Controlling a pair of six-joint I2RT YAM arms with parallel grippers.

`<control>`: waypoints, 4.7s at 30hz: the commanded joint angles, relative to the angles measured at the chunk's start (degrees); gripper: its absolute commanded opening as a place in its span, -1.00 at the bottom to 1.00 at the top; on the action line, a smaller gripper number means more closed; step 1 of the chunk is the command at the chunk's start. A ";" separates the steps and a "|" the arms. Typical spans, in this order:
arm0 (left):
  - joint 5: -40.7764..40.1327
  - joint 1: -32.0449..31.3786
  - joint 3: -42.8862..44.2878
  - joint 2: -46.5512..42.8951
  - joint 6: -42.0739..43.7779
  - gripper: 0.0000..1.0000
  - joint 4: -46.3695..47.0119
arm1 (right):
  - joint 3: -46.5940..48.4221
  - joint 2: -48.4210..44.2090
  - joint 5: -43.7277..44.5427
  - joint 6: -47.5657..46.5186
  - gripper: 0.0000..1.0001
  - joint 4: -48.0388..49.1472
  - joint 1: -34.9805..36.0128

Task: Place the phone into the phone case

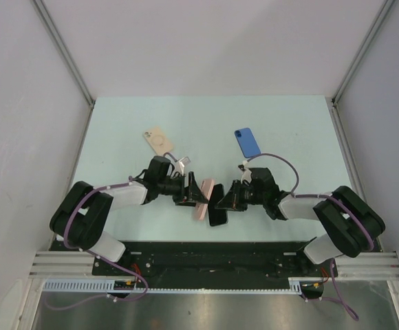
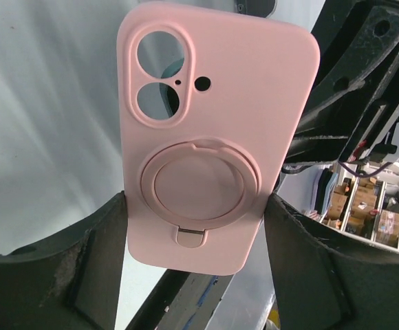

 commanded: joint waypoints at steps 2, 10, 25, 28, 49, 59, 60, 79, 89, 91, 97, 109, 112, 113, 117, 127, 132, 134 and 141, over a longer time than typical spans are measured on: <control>-0.87 -0.36 -0.06 0.29 -1.12 0.58 1.01 | 0.59 1.77 -1.97 3.35 -1.00 11.09 1.43; -8.41 0.78 4.16 -1.54 3.01 0.82 -9.53 | 1.29 1.78 -1.79 5.64 -1.00 14.17 3.10; -13.78 15.38 4.43 -13.23 11.01 0.98 -21.94 | 7.97 10.56 0.67 8.80 -1.00 18.03 7.58; -21.78 15.90 6.10 -12.28 12.77 0.85 -26.59 | 9.37 10.22 1.98 9.33 -1.00 17.08 7.41; -14.76 7.92 -1.63 -1.45 0.49 -0.33 -8.08 | 13.07 6.09 10.42 3.88 -1.00 1.17 4.95; -25.64 4.65 -0.14 -14.11 1.08 -0.10 -18.41 | 19.19 6.08 7.00 -8.59 -1.00 -9.79 5.03; -27.31 5.00 0.30 -15.51 1.43 -0.13 -19.73 | 20.35 6.69 6.56 -10.43 -1.00 -11.57 5.03; -23.64 8.43 -2.16 -0.76 -1.20 -1.00 -8.50 | 31.87 18.56 0.85 -18.27 -1.00 -24.07 5.65; -22.05 8.08 -2.68 2.40 -1.38 -1.00 -5.16 | 32.31 23.13 -1.79 -16.07 -1.00 -20.99 5.91; -21.70 7.82 -3.04 2.84 -1.55 -1.00 -4.81 | 32.31 24.01 -1.88 -15.46 -1.00 -20.46 6.09; -21.44 6.15 -3.57 4.33 -2.34 -1.00 -3.31 | 32.40 26.20 -2.85 -13.97 -1.00 -18.53 6.26; -21.88 -0.35 -6.81 4.43 -5.59 -0.99 0.46 | 32.40 29.72 -3.80 -9.92 -1.00 -15.81 6.00; -21.00 -2.37 -9.10 4.51 -7.53 -1.00 2.57 | 32.31 30.69 -4.25 -9.04 -1.00 -14.49 5.91; -21.00 -2.90 -9.36 4.51 -8.23 -1.00 3.27 | 32.31 30.87 -4.60 -8.78 -1.00 -13.88 5.91; -21.70 -5.27 -10.33 4.86 -8.67 -1.00 3.72 | 32.14 31.57 -4.69 -7.64 -1.00 -12.73 6.09; -22.23 -8.88 -10.86 5.83 -11.13 -1.00 6.18 | 29.15 34.91 -8.73 -0.17 -1.00 -3.59 5.12; -22.76 -9.76 -12.35 4.43 -12.54 -1.00 7.50 | 28.80 34.21 -7.95 -1.30 -1.00 -4.37 5.03; -22.76 -9.85 -12.18 3.55 -12.54 -1.00 7.06 | 28.80 33.16 -6.63 -2.18 -0.93 -6.57 5.03; -25.21 -9.85 -10.07 -2.59 -11.84 -0.92 0.40 | 28.89 29.29 -2.68 -5.17 -0.64 -12.02 4.59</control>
